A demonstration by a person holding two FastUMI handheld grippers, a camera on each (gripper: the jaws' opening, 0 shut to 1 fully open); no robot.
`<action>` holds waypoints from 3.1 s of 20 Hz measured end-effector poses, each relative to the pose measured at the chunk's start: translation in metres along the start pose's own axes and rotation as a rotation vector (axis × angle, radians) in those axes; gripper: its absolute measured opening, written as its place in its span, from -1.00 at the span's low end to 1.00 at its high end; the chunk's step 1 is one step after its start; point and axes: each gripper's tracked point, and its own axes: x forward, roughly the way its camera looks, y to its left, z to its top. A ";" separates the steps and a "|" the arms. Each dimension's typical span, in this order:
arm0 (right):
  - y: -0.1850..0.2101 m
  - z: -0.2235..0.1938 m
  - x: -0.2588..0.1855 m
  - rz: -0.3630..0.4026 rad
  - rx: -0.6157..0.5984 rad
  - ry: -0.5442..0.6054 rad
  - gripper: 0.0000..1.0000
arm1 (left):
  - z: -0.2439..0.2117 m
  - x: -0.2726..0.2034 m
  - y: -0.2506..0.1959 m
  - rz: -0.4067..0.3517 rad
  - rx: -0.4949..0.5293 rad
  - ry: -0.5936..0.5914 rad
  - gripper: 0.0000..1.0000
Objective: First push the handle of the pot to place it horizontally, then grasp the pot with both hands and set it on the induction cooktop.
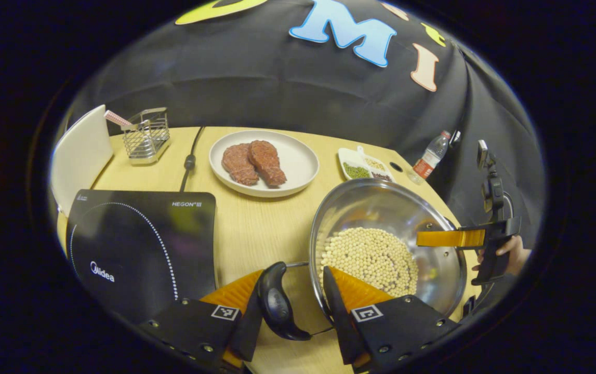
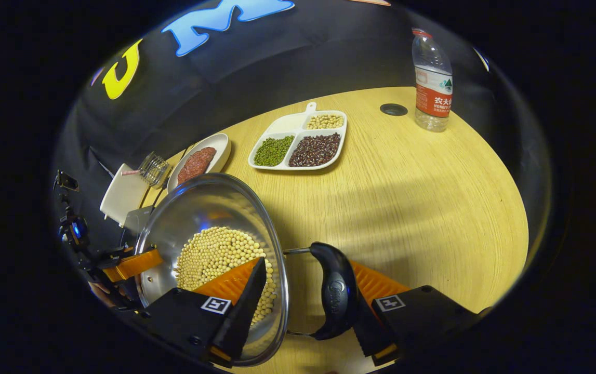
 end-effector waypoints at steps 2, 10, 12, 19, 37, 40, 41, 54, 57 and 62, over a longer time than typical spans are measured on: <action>-0.002 -0.001 -0.001 0.005 0.002 0.001 0.32 | -0.001 0.001 -0.001 -0.013 0.001 0.009 0.24; -0.002 -0.005 -0.001 -0.001 0.037 0.023 0.11 | -0.002 0.001 -0.001 -0.017 -0.011 0.013 0.15; -0.003 -0.011 -0.009 -0.006 0.040 0.028 0.10 | 0.000 0.002 -0.003 -0.030 -0.008 0.008 0.14; 0.001 -0.026 -0.056 -0.021 0.016 0.004 0.04 | -0.015 -0.045 -0.025 -0.026 0.002 0.028 0.01; 0.075 -0.102 -0.182 -0.052 0.009 0.073 0.04 | -0.072 -0.201 -0.023 -0.069 -0.057 0.060 0.06; 0.104 -0.092 -0.179 -0.027 -0.036 0.063 0.10 | -0.072 -0.218 0.005 -0.053 -0.094 0.049 0.12; 0.113 -0.085 -0.177 -0.020 -0.050 0.055 0.02 | -0.070 -0.222 0.012 -0.048 -0.104 0.045 0.12; 0.243 -0.055 -0.118 0.075 -0.103 0.059 0.09 | -0.031 -0.246 0.156 0.024 -0.122 -0.009 0.12; 0.271 -0.046 -0.094 0.087 -0.109 0.059 0.09 | -0.026 -0.244 0.193 0.046 -0.128 -0.008 0.06; 0.302 -0.044 -0.062 0.102 -0.101 0.076 0.02 | -0.022 -0.230 0.242 0.079 -0.115 -0.006 0.12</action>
